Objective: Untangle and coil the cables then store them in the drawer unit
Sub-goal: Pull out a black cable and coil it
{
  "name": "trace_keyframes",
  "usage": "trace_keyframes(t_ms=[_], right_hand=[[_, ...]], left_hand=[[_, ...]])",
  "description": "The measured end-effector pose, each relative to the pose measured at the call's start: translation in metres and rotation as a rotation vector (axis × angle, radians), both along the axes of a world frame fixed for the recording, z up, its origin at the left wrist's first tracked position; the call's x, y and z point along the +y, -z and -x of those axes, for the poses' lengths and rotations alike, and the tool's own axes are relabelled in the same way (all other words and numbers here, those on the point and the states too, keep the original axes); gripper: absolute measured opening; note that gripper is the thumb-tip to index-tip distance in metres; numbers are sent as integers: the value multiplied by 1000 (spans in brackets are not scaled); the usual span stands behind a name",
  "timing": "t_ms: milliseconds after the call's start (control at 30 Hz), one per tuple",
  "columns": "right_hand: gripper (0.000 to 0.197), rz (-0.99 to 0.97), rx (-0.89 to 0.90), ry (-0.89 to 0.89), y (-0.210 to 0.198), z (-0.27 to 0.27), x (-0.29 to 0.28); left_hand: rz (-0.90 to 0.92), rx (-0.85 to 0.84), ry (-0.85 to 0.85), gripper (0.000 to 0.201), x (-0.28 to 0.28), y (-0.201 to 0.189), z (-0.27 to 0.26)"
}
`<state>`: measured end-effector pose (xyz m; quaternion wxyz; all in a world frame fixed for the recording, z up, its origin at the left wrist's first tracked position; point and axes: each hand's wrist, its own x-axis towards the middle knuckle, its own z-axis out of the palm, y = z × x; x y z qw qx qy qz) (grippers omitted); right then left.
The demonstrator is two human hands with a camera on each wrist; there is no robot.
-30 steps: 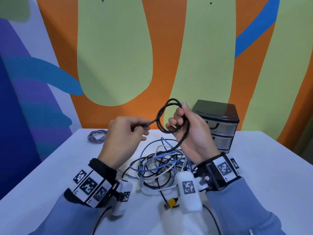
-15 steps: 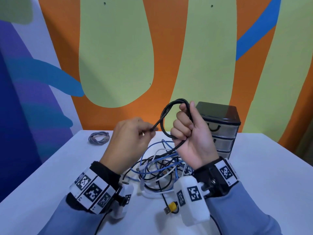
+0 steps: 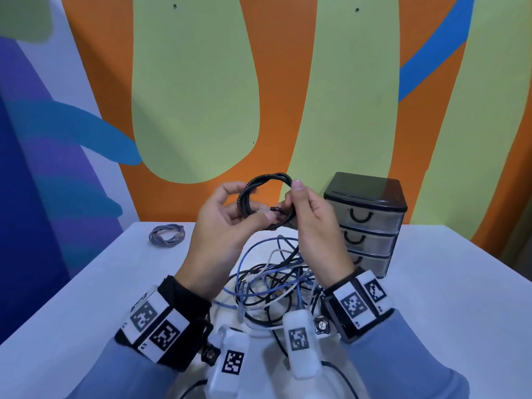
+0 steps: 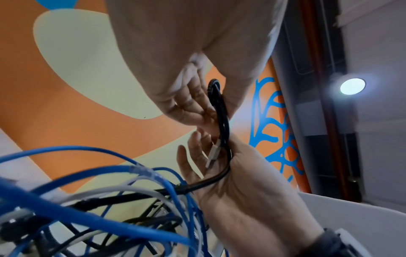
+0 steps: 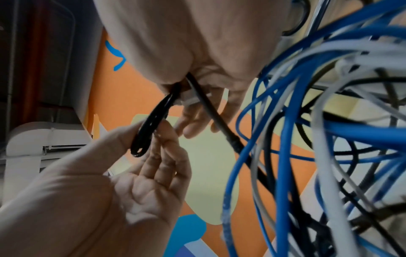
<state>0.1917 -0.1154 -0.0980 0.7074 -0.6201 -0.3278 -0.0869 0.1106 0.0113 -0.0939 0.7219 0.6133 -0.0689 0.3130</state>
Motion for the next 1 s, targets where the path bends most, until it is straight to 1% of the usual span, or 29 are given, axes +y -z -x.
trace_keyframes(t_ms=[67,100,133,200,233,267,333,367,400,467,500,567,600,633,700,767,800,900,1000], right_hand=[[44,-13,29,-4,0,1,0],[44,-22,42,-6,0,1,-1],[43,-27,48,-4,1,0,-1],[42,-24,48,-15,2,-1,-1],[41,-21,53,-27,3,-1,-1],[41,-25,65,-40,3,-2,-1],[42,-65,129,-75,2,-2,0],[42,-91,179,-94,1,-2,0],[42,-116,238,-106,0,-2,1],[40,-178,366,-125,1,-5,0],[39,-215,427,-145,1,-7,-1],[35,-290,542,-213,0,-8,-2],[35,-343,596,-264,-1,-9,-3],[35,-412,648,-327,-3,-8,-4],[35,-557,726,-448,-6,-9,-8],[34,-609,743,-521,-9,-8,-12],[34,-601,741,-537,-9,-8,-14],[34,-556,737,-573,-8,-2,-13],[38,-492,665,-596,-5,7,-4]], left_hand=[[-41,-50,-43,61,1,-1,2],[-115,-62,-70,63,2,-1,3],[-222,-61,-106,58,2,-1,4],[-475,-18,-220,36,4,1,3],[-566,9,-280,26,6,3,1],[-613,27,-326,19,7,4,0],[-629,31,-361,14,8,5,-1],[-600,-2,-360,15,8,4,-1],[-524,-52,-345,16,9,4,-2],[-317,-123,-289,7,8,2,-3],[-238,-135,-264,9,9,2,-4],[-137,-139,-206,18,11,4,-7],[-133,-136,-183,18,12,5,-7],[-181,-133,-175,17,14,5,-8],[-409,-113,-212,15,15,9,-8],[-667,-83,-254,13,12,12,-8],[-750,-75,-253,11,10,14,-8],[-855,-128,-247,12,9,17,-9],[-856,-228,-282,10,9,16,-6]])
